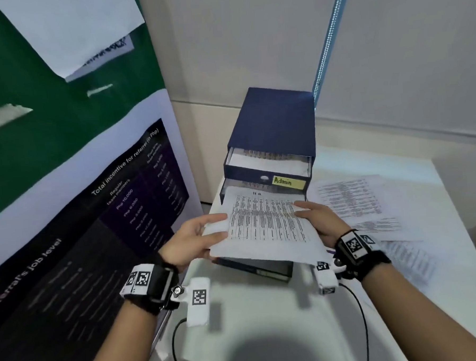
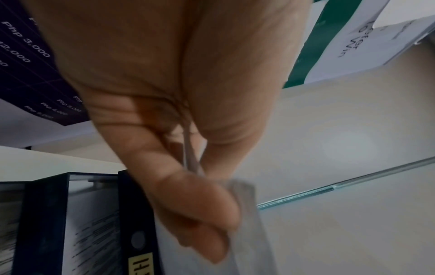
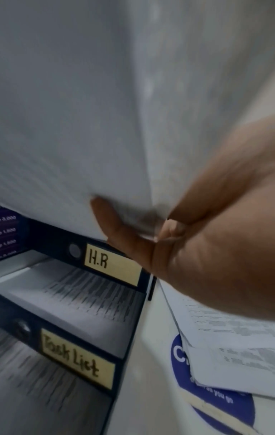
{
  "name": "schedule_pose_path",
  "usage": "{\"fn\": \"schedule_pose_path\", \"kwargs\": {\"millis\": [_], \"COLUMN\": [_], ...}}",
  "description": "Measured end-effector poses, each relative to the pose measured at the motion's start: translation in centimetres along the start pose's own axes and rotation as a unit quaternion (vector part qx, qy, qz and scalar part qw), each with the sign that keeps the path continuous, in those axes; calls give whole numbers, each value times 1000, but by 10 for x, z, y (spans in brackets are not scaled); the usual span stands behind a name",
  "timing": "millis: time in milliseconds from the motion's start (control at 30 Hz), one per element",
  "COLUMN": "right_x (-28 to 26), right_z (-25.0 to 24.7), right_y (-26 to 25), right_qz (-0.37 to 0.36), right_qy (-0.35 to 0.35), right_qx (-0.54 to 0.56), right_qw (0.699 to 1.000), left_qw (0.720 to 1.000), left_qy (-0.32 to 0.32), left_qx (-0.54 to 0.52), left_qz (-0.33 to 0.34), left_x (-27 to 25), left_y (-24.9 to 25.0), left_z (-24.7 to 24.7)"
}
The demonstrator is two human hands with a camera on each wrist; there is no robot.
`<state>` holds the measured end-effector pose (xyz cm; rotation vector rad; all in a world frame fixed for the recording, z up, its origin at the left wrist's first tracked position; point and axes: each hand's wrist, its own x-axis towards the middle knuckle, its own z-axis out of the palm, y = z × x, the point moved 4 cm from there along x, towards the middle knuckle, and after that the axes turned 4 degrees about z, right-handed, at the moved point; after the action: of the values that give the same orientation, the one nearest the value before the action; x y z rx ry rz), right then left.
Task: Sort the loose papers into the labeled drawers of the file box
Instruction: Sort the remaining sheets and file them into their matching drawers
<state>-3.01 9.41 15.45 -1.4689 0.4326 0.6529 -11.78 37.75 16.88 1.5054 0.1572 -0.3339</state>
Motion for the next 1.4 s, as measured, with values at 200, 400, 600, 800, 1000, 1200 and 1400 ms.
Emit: {"fn": "schedule_pose_path", "kwargs": {"millis": [200, 400, 600, 800, 1000, 1200, 1400], "right_x": [-26, -3, 63, 74, 71, 133, 174], "right_z": [1, -7, -4, 4, -67, -196, -204], "right_y": [-1, -10, -18, -31, -31, 25, 97], "right_qz": [45, 68, 31, 42, 8, -67, -83], "right_qy": [-133, -138, -15, -96, -96, 172, 95], "right_qx": [-160, -68, 44, 94, 26, -516, -684], "right_qw": [977, 986, 998, 990, 995, 837, 719], "left_qw": [998, 988, 858, 801, 743, 730, 859], "left_qy": [53, 129, 194, 23, -3, -19, -241], "left_qx": [9, 81, 448, 580, 669, 675, 428], "left_qz": [19, 34, 161, 148, 26, 106, 144], "left_x": [35, 73, 103, 142, 180, 176, 190], "left_y": [-4, -4, 5, -6, -8, 21, 16], "left_z": [-2, -3, 15, 61, 70, 121, 236]}}
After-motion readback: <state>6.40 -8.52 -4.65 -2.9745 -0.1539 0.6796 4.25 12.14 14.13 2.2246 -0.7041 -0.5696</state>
